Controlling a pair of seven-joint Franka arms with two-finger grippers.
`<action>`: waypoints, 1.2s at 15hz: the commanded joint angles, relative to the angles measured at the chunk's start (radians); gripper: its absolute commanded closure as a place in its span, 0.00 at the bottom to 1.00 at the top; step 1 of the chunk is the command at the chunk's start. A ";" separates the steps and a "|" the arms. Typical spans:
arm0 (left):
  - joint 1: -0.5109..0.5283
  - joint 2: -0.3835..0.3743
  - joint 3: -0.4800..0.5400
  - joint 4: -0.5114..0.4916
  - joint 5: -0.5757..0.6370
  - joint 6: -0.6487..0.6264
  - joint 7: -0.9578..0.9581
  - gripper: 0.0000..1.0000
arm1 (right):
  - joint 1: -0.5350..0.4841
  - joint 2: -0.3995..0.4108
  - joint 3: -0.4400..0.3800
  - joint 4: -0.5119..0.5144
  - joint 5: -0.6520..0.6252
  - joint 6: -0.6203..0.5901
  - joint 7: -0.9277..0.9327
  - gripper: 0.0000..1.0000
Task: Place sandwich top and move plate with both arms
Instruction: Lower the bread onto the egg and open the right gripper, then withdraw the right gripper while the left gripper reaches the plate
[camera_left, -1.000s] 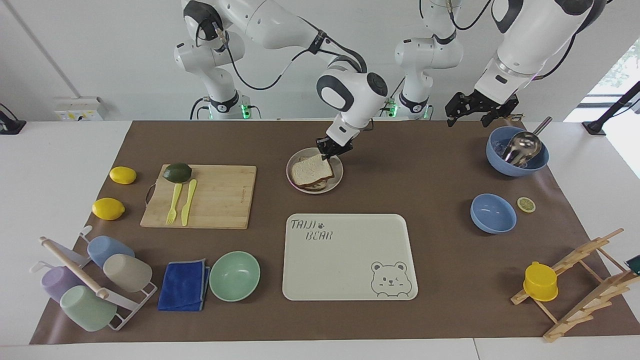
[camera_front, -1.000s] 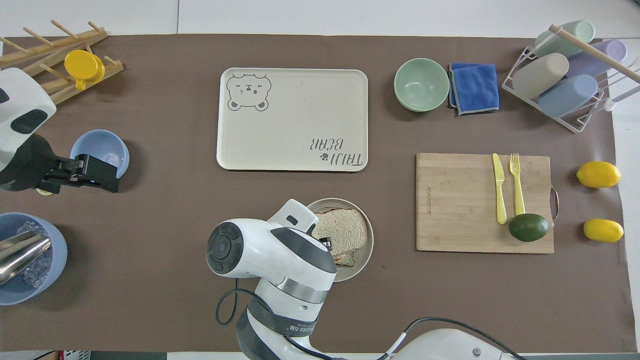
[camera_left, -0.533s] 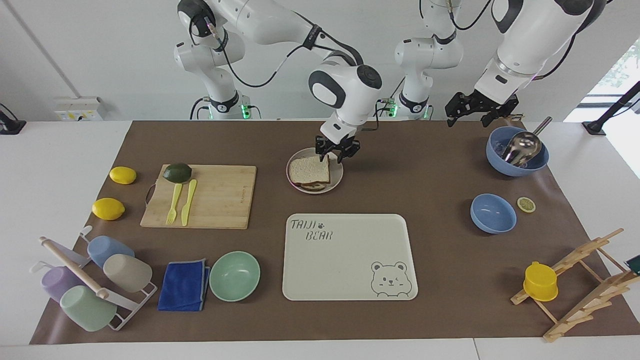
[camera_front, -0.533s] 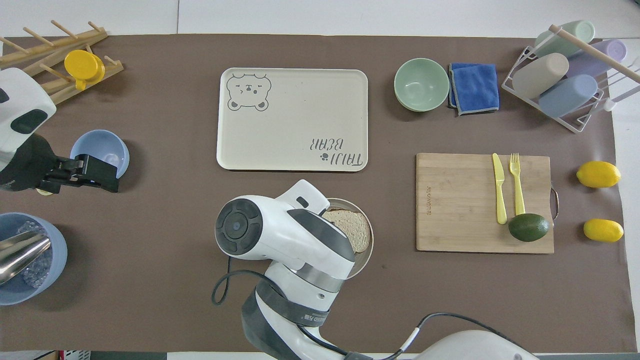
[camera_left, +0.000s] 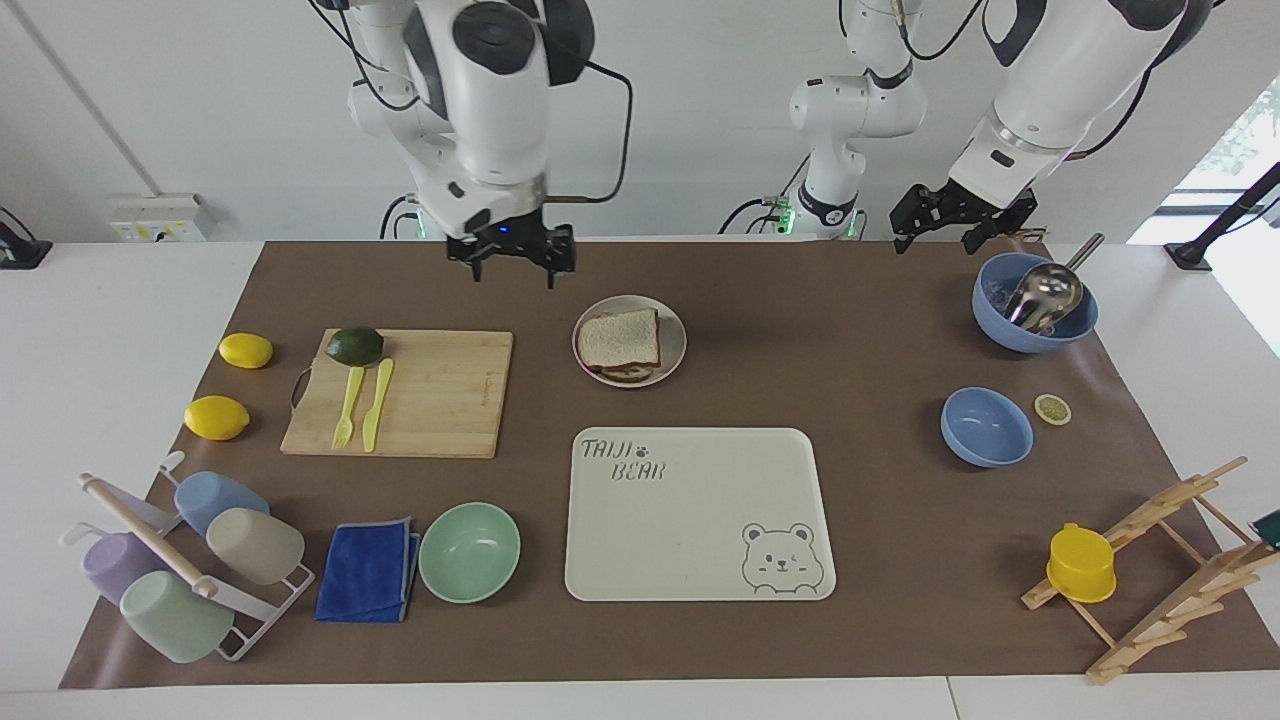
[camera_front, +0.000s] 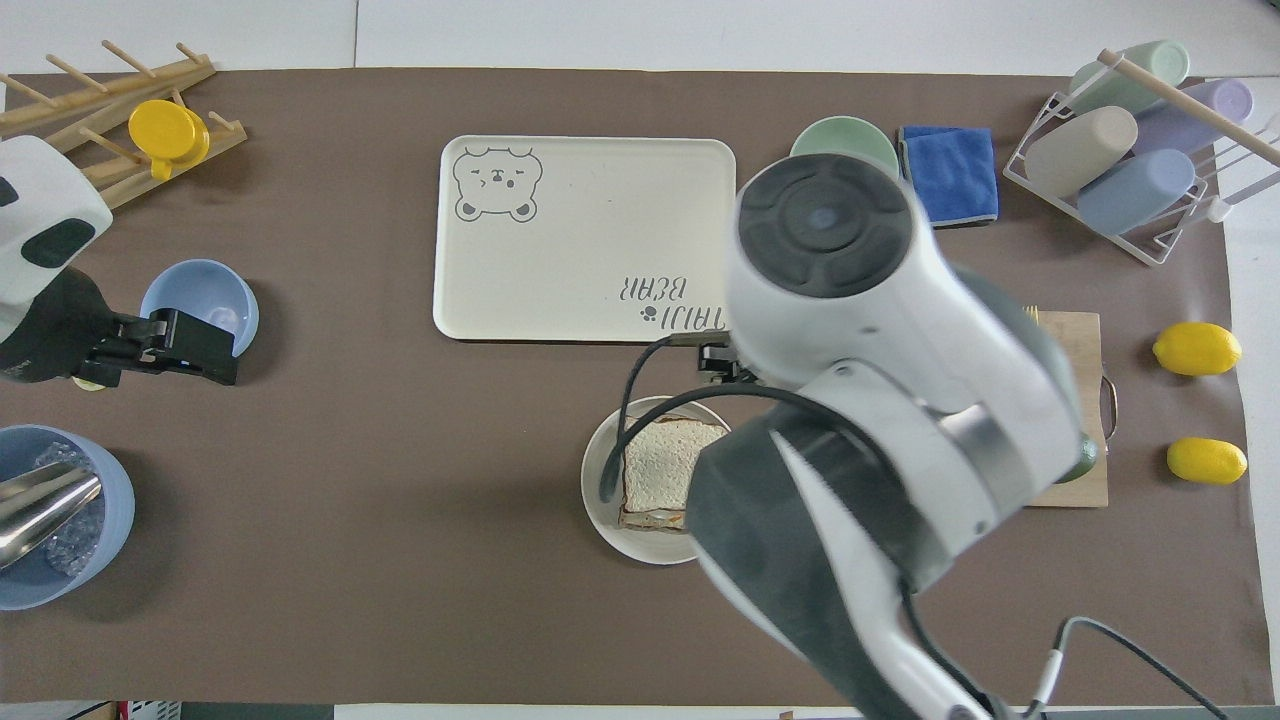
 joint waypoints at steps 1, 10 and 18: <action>-0.014 -0.040 -0.004 -0.072 0.017 0.077 -0.001 0.00 | -0.032 -0.040 -0.126 -0.010 0.049 -0.052 -0.165 0.00; -0.250 0.107 -0.010 -0.282 -0.061 0.459 -0.205 0.00 | -0.077 -0.018 -0.223 -0.003 0.008 -0.070 -0.329 0.00; -0.346 0.166 -0.010 -0.503 -0.107 0.786 -0.240 0.00 | -0.087 -0.029 -0.214 -0.005 0.010 -0.087 -0.332 0.00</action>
